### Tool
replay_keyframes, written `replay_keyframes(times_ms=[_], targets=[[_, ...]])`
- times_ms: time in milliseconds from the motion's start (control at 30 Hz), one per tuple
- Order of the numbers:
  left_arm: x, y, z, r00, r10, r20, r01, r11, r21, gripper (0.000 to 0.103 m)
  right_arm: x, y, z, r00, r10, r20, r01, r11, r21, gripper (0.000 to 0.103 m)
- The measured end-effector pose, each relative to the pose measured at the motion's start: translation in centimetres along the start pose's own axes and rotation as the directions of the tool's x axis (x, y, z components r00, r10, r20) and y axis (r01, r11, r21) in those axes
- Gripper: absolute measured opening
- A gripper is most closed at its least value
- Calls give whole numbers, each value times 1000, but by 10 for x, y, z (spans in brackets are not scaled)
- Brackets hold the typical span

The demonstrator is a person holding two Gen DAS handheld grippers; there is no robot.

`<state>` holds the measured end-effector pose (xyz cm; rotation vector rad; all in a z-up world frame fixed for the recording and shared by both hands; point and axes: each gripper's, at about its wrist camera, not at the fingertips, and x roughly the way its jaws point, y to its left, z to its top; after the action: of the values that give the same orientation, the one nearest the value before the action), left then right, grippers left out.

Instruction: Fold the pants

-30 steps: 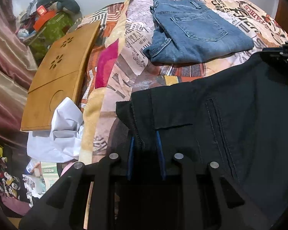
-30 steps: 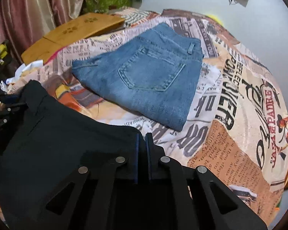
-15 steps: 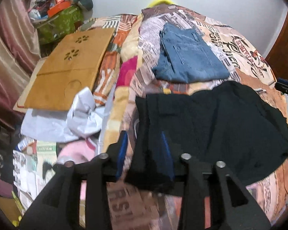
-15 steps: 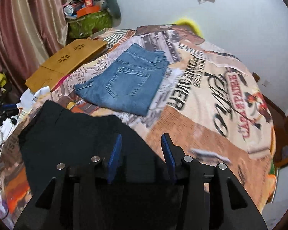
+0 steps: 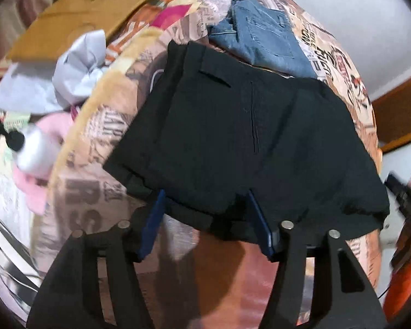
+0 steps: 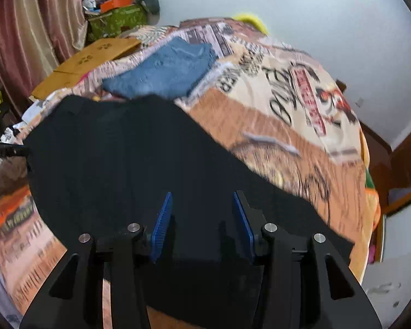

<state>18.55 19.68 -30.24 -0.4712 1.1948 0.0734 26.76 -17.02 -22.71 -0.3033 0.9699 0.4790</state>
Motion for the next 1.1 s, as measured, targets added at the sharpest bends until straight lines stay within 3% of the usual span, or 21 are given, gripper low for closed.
replay_keyframes(times_ms=[167,233,367,400,433,633,733,900,1100], targets=[[8,-1,3,1000,2,1,-2,999,-50,62,5,-11,-28,999,22,-46,-19,998,68,42],[11,-2,5,998,60,13,-59,997,-58,41,9,-13,-38,998,31,-62,-25,996,90,42],[13,-7,4,991,130,43,-129,991,-28,25,9,-19,-51,999,40,-33,-34,988,152,49],[12,-10,3,987,152,56,-151,988,-8,11,9,-21,-53,999,46,-29,-40,986,164,50],[10,-14,3,977,199,76,-200,980,14,11,10,-23,-53,998,55,-26,-50,983,174,50],[-22,-11,6,947,261,185,-272,961,37,10,10,-24,-56,997,75,-17,-70,980,184,51],[-25,-4,9,950,257,176,-268,962,42,10,10,-23,-57,997,76,-15,-72,980,185,51],[4,2,-1,951,291,107,-298,953,57,13,7,-24,-59,998,62,-11,-59,980,190,51],[-4,-12,-6,925,356,133,-374,917,142,21,-1,-32,-68,999,40,-11,-37,977,209,51]])
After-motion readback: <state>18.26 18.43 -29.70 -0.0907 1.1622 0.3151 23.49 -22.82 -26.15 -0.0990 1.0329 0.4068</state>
